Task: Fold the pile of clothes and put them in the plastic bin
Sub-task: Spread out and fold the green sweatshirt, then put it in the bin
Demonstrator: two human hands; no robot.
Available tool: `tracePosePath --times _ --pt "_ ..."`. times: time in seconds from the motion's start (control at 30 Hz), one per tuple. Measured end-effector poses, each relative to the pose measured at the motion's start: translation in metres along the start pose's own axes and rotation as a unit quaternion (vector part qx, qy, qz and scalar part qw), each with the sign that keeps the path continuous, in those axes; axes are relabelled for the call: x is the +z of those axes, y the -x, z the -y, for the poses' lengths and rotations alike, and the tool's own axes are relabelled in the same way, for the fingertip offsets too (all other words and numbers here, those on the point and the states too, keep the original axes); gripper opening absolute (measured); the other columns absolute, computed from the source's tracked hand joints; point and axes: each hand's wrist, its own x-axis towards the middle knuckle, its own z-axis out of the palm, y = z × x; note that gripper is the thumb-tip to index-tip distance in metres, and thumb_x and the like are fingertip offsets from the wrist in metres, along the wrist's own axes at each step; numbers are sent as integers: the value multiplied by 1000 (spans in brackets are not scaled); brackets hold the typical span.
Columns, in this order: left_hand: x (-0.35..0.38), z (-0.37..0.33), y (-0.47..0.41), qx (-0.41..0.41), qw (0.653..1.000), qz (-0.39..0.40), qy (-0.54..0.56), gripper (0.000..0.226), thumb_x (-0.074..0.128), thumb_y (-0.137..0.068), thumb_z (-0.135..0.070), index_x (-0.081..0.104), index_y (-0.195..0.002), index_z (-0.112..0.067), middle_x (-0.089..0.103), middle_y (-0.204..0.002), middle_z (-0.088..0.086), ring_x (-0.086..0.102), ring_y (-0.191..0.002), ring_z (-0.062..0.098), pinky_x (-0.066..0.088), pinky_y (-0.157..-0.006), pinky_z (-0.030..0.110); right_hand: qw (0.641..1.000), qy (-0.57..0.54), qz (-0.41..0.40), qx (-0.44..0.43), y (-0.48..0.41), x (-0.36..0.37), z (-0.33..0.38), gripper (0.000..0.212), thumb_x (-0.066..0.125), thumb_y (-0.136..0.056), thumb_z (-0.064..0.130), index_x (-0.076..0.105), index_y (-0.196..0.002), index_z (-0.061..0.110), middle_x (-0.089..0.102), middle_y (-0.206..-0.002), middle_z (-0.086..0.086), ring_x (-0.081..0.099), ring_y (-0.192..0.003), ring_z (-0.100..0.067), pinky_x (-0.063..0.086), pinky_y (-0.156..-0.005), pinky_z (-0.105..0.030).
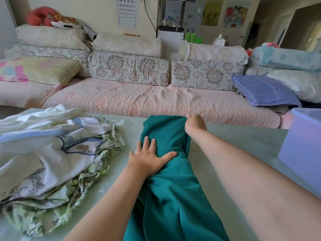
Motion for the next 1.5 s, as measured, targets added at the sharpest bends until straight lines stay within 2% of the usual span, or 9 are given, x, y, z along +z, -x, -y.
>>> tracePosePath --times 0.17,0.33,0.47,0.57,0.7,0.83,1.0,1.33,1.5 --pt "3 1 -4 3 999 -25 20 117 9 -61 -98 4 -157 -31 -5 -165 -3 0 -151 21 10 -119 50 977 183 -22 -111 16 10 -10 25 41 -105 21 60 -115 9 67 -117 -14 64 -108 -34 46 -78 -37" --pt "7 5 -8 -16 997 -55 60 91 6 -81 -83 5 -157 -32 -2 -165 -2 1 -151 23 7 -119 52 996 63 -13 57 30 9 -18 45 41 -99 46 52 -125 11 60 -126 -12 60 -112 -34 44 -86 -38" --pt "6 -1 -4 36 991 -123 37 72 18 -93 -70 6 -156 -36 -9 -164 -6 -9 -150 15 0 -121 49 958 46 -27 -281 38 9 -42 50 41 -96 43 47 -141 22 51 -141 -5 48 -129 -27 39 -106 -39" --pt "4 -1 -3 6 993 -70 93 70 20 -93 -69 8 -155 -39 -4 -165 -4 0 -151 21 9 -120 49 956 120 195 -186 36 10 -51 53 20 -106 50 18 -157 37 46 -152 -8 46 -135 -32 35 -111 -44" --pt "0 -1 -13 -97 972 -103 186 76 31 -92 -65 15 -155 -26 31 -155 13 28 -140 35 21 -113 45 962 235 42 -135 46 11 -45 43 31 -106 39 49 -137 15 59 -127 -15 53 -116 -34 42 -92 -41" --pt "-6 0 -22 -88 938 -101 320 85 59 -85 -57 18 -154 -28 49 -145 5 46 -131 30 34 -112 40 979 -64 101 165 49 9 -24 25 42 -100 13 63 -105 1 65 -112 -15 61 -92 -30 46 -72 -32" --pt "-13 -7 -15 20 882 -195 429 84 76 -79 -41 30 -149 -41 49 -142 -11 51 -125 8 36 -112 30 819 -487 102 284 31 -15 -1 18 51 -97 10 66 -93 2 70 -103 -15 67 -86 -28 58 -72 -37" --pt "-2 -17 -22 -51 996 -56 41 90 30 -76 -88 15 -153 -43 9 -161 5 11 -146 29 12 -115 46 990 -37 -108 -81 25 -10 -13 30 52 -92 11 60 -119 22 53 -128 -4 50 -121 -26 40 -102 -38" --pt "-5 -24 -23 85 981 -175 -15 69 36 -94 -61 19 -154 -32 10 -163 -3 6 -149 18 9 -118 41 956 66 227 -175 38 7 -18 60 41 -94 60 34 -151 42 13 -166 2 7 -153 -19 11 -123 -47"
